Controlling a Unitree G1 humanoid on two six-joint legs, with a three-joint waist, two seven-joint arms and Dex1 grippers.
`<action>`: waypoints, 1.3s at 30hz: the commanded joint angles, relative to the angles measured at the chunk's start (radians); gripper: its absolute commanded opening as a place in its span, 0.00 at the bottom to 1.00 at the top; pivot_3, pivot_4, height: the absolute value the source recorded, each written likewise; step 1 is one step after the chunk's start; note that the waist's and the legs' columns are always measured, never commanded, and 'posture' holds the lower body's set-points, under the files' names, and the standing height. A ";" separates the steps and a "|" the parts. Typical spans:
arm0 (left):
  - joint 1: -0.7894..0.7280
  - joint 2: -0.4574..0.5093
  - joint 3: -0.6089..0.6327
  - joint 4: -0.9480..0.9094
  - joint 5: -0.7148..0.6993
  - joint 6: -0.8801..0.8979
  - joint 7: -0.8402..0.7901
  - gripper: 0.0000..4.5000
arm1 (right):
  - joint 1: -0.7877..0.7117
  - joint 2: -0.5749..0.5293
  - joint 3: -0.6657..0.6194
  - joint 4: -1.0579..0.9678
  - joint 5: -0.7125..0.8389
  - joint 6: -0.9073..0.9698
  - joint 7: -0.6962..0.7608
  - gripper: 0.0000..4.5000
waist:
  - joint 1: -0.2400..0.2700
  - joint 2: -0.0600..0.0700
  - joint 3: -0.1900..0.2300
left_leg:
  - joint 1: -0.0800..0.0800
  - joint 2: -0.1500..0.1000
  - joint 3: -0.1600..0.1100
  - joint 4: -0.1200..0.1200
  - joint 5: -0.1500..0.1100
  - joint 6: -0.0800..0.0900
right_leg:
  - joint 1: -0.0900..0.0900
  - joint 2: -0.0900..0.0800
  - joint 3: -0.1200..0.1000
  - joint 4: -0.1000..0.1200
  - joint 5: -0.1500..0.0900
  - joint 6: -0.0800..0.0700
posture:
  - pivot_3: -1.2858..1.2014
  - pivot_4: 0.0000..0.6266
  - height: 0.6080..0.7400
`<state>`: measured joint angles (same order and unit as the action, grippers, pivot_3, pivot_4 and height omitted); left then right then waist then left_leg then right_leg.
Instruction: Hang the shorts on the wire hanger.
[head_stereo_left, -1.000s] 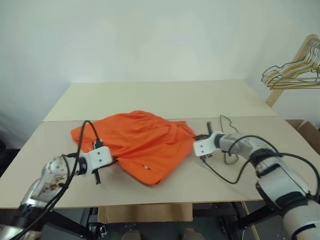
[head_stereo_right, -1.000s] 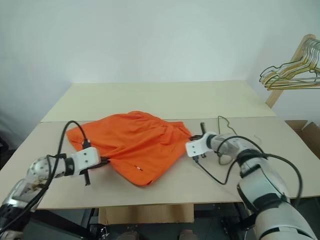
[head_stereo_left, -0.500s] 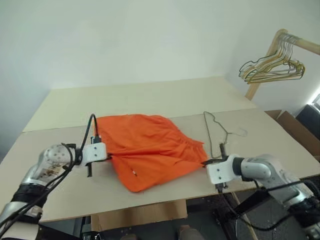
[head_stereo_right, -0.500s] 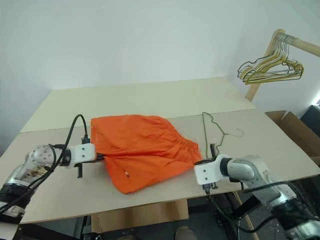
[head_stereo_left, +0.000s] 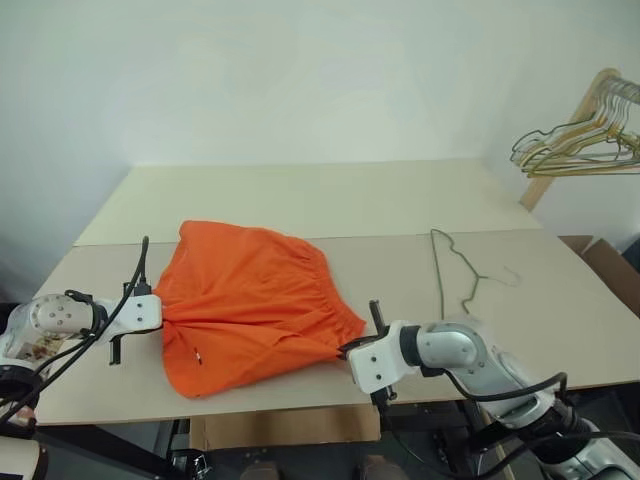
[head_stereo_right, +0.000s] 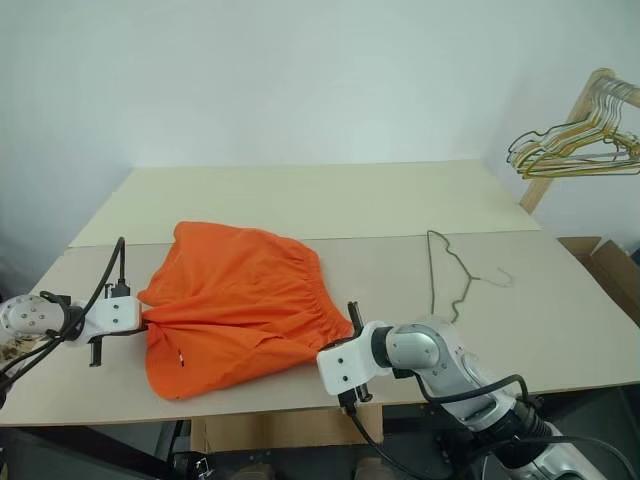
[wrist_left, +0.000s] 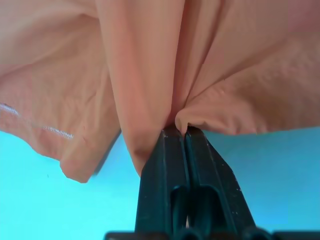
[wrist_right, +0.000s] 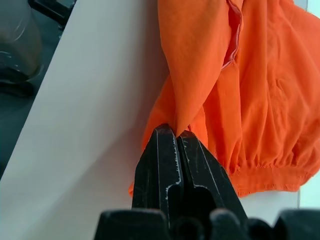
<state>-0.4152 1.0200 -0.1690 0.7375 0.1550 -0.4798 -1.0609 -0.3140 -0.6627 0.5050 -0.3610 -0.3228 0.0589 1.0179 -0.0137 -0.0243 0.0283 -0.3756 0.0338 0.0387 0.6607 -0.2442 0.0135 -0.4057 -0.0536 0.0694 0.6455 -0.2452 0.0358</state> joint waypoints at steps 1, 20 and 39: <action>0.004 -0.025 0.039 -0.071 -0.049 0.017 0.005 0.00 | 0.006 -0.033 -0.016 -0.001 -0.032 0.013 0.006 0.00 | 0.011 0.000 0.000 | 0.000 0.000 0.000 0.000 0.000 0.000 | 0.000 0.000 0.000 0.000 0.000 0.000 | 0.53 0.00 1.00; -0.469 -0.454 -0.168 0.323 0.207 -0.036 0.204 0.00 | -0.058 -0.222 -0.213 0.330 -0.059 -0.056 -0.102 0.00 | 0.007 -0.001 -0.001 | -0.006 -0.002 -0.001 0.001 0.000 0.000 | 0.000 0.000 0.000 -0.005 0.001 -0.001 | 0.49 0.00 1.00; -0.472 -0.236 -0.169 0.390 0.196 -0.269 0.000 0.00 | 0.108 -0.110 -0.092 -0.323 0.043 0.494 0.047 0.00 | -0.078 -0.003 -0.001 | -0.003 0.001 -0.004 0.003 0.000 -0.001 | 0.000 0.004 0.000 -0.001 -0.002 0.007 | 0.51 0.00 1.00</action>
<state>-0.8890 0.7496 -0.3600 1.1467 0.3738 -0.7215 -1.0339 -0.1666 -0.7825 0.3759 -0.6506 -0.2435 0.5039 1.0688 -0.0921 -0.0270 0.0278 -0.3793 0.0341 0.0339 0.6637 -0.2442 0.0129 -0.4057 -0.0501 0.0695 0.6450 -0.2474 0.0425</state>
